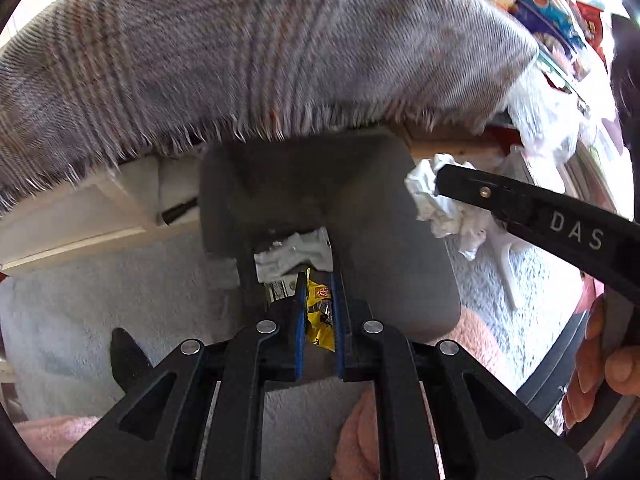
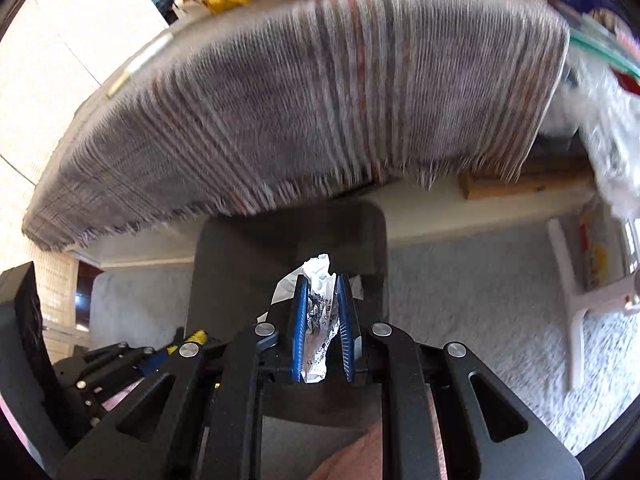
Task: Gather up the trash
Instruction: 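Lower both held wrappers over the bin and open both grippers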
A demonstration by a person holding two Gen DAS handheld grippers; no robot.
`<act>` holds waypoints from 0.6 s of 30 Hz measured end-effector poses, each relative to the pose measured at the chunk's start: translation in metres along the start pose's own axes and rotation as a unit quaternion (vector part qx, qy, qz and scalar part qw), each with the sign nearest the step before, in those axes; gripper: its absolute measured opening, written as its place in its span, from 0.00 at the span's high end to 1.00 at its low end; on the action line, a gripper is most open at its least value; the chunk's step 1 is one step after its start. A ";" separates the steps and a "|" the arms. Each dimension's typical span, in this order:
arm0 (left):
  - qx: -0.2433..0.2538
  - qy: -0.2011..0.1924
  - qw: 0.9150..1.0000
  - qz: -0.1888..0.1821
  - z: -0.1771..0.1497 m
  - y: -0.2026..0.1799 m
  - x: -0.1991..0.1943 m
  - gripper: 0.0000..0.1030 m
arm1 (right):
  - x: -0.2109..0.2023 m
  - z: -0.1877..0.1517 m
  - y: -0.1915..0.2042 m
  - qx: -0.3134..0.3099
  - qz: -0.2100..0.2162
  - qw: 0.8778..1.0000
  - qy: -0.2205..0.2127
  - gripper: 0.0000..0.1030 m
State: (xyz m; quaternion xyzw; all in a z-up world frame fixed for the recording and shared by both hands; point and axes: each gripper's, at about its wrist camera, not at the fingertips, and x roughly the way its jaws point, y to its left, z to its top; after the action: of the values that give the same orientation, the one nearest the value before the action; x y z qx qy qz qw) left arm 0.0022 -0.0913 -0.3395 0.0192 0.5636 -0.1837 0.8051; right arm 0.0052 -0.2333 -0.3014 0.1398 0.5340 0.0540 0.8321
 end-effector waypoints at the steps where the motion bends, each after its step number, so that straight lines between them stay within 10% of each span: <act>1: 0.004 0.001 1.000 0.002 -0.001 -0.001 0.002 0.90 | 0.001 -0.001 -0.001 0.001 0.001 1.000 0.001 0.82; 8: 0.011 -0.009 1.000 0.003 0.000 -0.005 -0.001 0.71 | 0.008 -0.006 -0.003 0.002 0.005 1.000 0.014 0.79; 11: 0.010 -0.018 1.000 0.010 0.004 -0.002 -0.007 0.60 | 0.007 -0.005 -0.002 0.006 0.003 1.000 0.014 0.49; 18: -0.011 -0.017 1.000 0.023 0.005 0.011 -0.014 0.26 | -0.006 0.002 -0.014 0.028 -0.005 1.000 0.000 0.25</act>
State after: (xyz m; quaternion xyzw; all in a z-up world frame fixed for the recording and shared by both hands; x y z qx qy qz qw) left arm 0.0061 -0.0781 -0.3267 0.0200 0.5515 -0.1596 0.8185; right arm 0.0039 -0.2481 -0.2996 0.1604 0.5359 0.0352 0.8282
